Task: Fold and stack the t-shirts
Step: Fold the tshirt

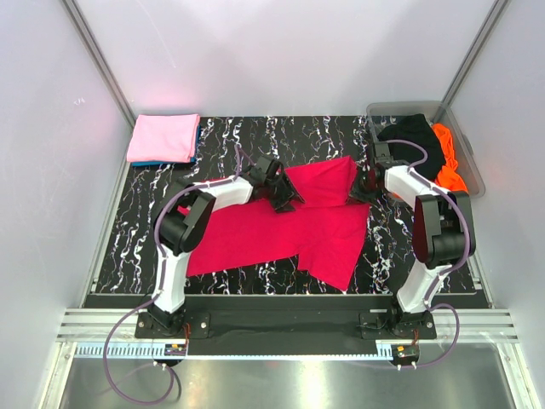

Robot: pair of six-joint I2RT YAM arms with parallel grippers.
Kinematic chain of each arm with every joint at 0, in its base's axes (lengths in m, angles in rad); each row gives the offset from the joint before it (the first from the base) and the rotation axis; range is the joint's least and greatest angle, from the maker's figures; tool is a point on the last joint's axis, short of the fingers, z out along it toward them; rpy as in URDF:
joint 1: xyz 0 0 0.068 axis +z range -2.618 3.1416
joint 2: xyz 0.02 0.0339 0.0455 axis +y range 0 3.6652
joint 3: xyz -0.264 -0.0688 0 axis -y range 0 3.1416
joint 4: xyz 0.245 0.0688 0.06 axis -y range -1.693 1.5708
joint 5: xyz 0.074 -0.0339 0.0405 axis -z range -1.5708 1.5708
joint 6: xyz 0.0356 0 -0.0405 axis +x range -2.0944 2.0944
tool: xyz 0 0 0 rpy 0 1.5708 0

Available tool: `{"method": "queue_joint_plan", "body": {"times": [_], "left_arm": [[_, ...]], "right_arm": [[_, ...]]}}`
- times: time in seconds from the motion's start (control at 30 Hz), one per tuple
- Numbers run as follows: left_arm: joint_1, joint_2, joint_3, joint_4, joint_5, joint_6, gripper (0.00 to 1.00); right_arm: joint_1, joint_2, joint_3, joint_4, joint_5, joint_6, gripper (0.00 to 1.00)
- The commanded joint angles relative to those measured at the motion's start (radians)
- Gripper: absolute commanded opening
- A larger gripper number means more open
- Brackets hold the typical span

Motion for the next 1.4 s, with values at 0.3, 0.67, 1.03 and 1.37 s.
{"method": "queue_joint_plan", "body": {"times": [0.3,0.67,1.03,1.37], "left_arm": [[0.035,-0.202,-0.011,-0.09,-0.023,0.129,0.54],[0.251,-0.417,-0.109,-0.24,-0.067,0.382,0.57],[0.486,-0.426,-0.15,-0.311,-0.124,0.606,0.59],[0.592,-0.328,-0.133,-0.278,-0.118,0.617,0.59]], "right_arm": [[-0.004,-0.073,-0.071,-0.009,0.073,0.128,0.0],[-0.002,-0.062,-0.068,-0.009,0.102,0.117,0.17],[-0.002,0.088,0.291,-0.011,0.278,0.004,0.31],[0.01,0.372,0.639,-0.011,0.285,0.039,0.08]]}}
